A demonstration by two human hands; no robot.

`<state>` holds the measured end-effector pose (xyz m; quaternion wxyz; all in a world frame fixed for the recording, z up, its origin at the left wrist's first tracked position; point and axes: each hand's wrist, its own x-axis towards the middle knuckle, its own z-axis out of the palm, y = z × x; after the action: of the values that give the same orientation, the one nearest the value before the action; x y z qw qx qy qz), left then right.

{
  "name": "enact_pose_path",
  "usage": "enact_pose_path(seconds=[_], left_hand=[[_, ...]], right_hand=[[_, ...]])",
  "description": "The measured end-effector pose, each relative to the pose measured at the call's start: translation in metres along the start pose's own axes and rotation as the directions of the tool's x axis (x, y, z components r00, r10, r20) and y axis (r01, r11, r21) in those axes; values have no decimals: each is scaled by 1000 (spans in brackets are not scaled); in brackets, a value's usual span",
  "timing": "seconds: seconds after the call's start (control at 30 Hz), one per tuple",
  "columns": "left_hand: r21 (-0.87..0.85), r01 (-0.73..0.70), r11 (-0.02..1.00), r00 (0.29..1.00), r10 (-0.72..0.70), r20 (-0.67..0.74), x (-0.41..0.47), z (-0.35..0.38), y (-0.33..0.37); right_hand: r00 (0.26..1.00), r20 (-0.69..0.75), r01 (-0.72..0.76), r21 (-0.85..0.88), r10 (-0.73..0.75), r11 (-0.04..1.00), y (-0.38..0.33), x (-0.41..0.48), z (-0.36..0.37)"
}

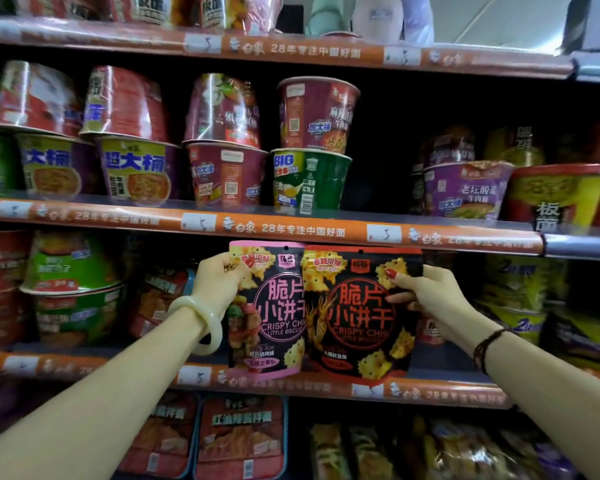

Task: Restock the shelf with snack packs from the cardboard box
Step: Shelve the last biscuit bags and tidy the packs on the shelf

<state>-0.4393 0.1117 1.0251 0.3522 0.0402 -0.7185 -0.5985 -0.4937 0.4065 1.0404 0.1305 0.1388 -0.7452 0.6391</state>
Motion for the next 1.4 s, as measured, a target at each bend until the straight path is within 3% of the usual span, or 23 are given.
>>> enact_pose_path(seconds=[0.53,0.7,0.87,1.07,1.2,1.3,1.4], left_hand=[[-8,5,1000,1000,-5,-17,27,35,-30],[-34,-11,999,1000,12,28,32,40,-38],[100,-3,995,993,-8,116,26,43,-52],[171,94,981,968,-130,215,24,39,-67],[418,123,900,928,-253,273,28,34,-70],[553,164,817,916,-334,221,27,32,-68],[500,199,843,932,-320,169,30,33,-67]], right_hand=[[999,-33,-31,5,31,1000,34,32,-6],[999,-46,-1,-68,-2,998,32,35,-2],[999,-43,-26,-131,21,991,43,36,0],[973,88,-181,-287,214,941,70,30,6],[952,134,-211,-362,274,908,77,26,8],[950,131,-224,-349,284,910,85,30,8],[955,117,-229,-300,274,926,90,34,8]])
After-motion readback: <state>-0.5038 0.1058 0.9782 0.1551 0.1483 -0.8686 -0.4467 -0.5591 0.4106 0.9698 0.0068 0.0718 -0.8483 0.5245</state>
